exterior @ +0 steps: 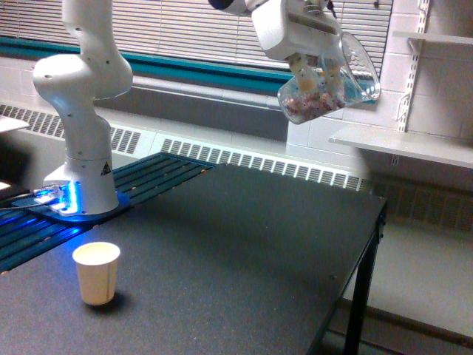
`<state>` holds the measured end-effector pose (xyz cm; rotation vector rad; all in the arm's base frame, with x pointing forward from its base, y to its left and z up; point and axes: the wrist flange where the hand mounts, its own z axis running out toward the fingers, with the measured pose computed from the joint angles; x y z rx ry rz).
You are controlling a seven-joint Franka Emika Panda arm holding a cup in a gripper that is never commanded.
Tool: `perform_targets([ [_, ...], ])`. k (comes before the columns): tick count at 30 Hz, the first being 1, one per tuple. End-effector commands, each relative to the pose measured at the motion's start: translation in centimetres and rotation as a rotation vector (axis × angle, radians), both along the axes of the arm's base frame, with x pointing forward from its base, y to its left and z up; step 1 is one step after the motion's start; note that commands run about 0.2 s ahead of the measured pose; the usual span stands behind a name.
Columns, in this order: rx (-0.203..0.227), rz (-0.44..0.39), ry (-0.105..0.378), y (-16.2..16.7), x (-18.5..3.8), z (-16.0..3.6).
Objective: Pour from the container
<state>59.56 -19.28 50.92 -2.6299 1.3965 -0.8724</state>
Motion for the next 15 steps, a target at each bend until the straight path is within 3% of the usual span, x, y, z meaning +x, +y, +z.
perform_targets([
  [1, -0.004, -0.02, 0.0, -1.04, -0.25, 0.08],
  [15, -0.013, -0.011, -0.008, -1.65, -1.18, -0.49],
])
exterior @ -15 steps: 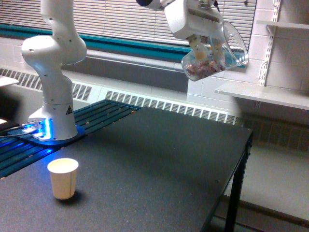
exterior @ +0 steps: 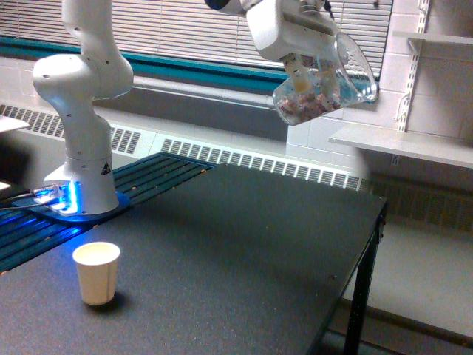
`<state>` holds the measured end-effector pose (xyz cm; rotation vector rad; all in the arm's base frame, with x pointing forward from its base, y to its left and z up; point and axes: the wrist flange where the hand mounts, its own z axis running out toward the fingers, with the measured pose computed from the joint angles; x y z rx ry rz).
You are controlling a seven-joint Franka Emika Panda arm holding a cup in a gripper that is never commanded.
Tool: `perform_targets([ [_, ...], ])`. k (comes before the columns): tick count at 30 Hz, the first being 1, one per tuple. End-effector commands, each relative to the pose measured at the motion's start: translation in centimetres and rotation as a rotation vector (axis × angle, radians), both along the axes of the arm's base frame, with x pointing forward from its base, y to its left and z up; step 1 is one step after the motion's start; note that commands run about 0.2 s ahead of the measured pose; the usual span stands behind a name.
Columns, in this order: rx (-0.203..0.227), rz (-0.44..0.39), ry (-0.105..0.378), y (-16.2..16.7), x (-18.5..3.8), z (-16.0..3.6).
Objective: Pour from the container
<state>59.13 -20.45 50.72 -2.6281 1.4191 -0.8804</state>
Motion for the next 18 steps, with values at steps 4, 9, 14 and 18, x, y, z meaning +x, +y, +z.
perform_targets([
  [4, -0.023, 0.003, 0.007, -1.2, -1.9, -1.7],
  [9, -0.039, 0.002, 0.032, -2.3, -3.7, -4.0],
  [14, -0.068, -0.002, 0.057, -3.7, -5.9, -5.9],
  [18, -0.092, -0.004, 0.083, -4.9, -8.0, -7.5],
])
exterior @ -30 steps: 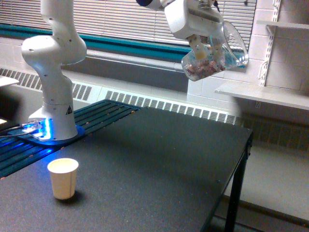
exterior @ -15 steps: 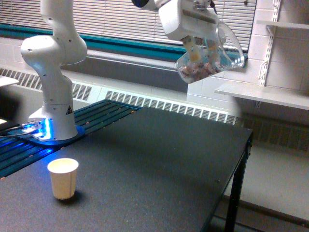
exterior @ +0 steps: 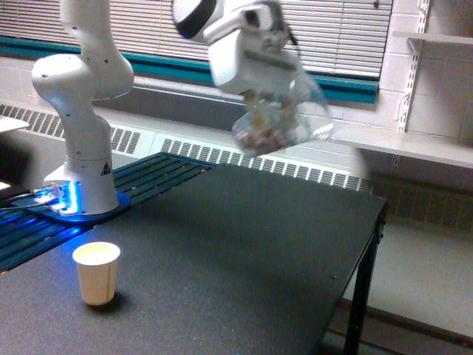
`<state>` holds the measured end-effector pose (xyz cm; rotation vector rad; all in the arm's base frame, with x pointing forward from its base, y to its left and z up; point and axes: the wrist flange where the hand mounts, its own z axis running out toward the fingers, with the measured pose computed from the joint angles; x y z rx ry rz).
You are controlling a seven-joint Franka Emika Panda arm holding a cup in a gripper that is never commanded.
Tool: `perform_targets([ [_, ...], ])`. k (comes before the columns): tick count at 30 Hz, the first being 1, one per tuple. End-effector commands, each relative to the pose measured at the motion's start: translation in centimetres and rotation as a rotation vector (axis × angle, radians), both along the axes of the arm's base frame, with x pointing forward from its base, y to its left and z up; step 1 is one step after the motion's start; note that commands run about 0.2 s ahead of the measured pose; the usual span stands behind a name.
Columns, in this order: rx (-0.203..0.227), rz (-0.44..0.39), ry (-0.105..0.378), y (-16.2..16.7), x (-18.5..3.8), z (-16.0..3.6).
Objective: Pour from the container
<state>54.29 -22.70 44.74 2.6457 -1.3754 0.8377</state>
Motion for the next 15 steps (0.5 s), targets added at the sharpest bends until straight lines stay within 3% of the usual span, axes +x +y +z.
perform_targets([
  [1, -0.044, -0.011, 0.028, -2.9, -3.6, -1.8],
  [15, -0.078, -0.008, 0.102, -5.4, -10.5, -7.0],
])
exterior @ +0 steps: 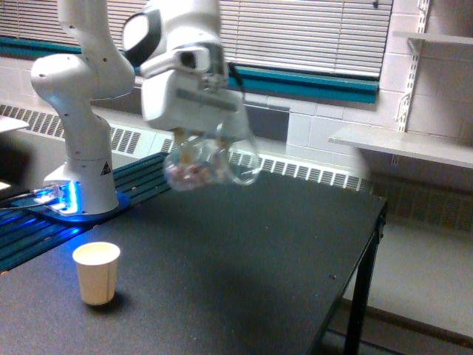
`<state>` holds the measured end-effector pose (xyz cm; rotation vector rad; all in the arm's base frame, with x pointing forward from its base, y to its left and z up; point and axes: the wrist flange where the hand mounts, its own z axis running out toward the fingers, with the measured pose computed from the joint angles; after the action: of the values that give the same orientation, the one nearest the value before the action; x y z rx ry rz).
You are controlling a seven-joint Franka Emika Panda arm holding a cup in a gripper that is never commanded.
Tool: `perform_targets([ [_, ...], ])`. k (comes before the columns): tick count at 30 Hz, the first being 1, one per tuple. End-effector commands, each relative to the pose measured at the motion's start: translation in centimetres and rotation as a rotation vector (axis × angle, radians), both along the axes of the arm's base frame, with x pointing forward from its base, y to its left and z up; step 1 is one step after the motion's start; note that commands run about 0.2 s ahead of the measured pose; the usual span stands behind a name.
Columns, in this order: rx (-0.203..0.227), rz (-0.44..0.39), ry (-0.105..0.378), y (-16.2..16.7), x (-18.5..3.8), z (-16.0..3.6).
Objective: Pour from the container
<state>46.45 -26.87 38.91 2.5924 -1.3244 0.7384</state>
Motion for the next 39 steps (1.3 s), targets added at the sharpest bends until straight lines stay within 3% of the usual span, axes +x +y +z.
perform_targets([
  [1, -0.02, 0.009, 0.019, -1.3, -3.1, -1.5],
  [9, -0.045, 0.028, 0.072, -1.5, -6.9, -4.3],
  [18, -0.039, 0.012, 0.113, -1.1, -11.2, -7.3],
  [39, -0.089, 0.029, 0.2, -2.6, -20.1, -10.0],
])
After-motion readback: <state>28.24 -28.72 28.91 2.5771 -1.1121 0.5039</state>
